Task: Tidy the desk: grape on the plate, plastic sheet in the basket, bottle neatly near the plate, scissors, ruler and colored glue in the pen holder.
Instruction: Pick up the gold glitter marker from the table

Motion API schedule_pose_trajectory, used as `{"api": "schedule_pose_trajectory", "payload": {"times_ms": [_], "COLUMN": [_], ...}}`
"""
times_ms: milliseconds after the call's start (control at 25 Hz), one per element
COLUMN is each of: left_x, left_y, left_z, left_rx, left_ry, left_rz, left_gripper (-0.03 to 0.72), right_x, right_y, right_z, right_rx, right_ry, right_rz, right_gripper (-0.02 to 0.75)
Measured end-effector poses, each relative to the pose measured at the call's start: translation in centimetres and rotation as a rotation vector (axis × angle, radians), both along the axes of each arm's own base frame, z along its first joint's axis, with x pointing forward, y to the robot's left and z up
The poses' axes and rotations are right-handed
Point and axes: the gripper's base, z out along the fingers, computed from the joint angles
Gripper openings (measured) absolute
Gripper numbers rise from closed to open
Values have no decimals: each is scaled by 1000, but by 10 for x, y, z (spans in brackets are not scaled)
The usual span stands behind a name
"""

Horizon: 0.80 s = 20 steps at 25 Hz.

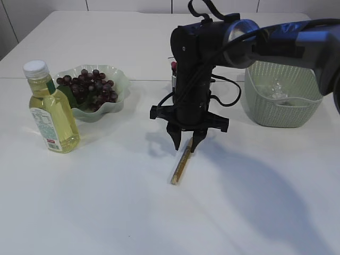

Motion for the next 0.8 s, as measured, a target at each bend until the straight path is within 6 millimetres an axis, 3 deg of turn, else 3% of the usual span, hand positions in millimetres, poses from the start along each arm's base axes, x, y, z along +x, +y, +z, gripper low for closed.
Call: {"api": "schedule_pose_trajectory", "payload": {"times_ms": [440, 800], "left_x": [0, 0], "left_y": [0, 0], "left_z": [0, 0], "left_rx": [0, 0], "left_ry": [0, 0], "left_rz": [0, 0], "left_gripper": [416, 416], "right_x": [0, 2], "right_y": [5, 6], "right_z": [-22, -25], "right_rx": [15, 21], "right_ry": [60, 65], "right_rz": [-18, -21], "right_gripper": [293, 293]}}
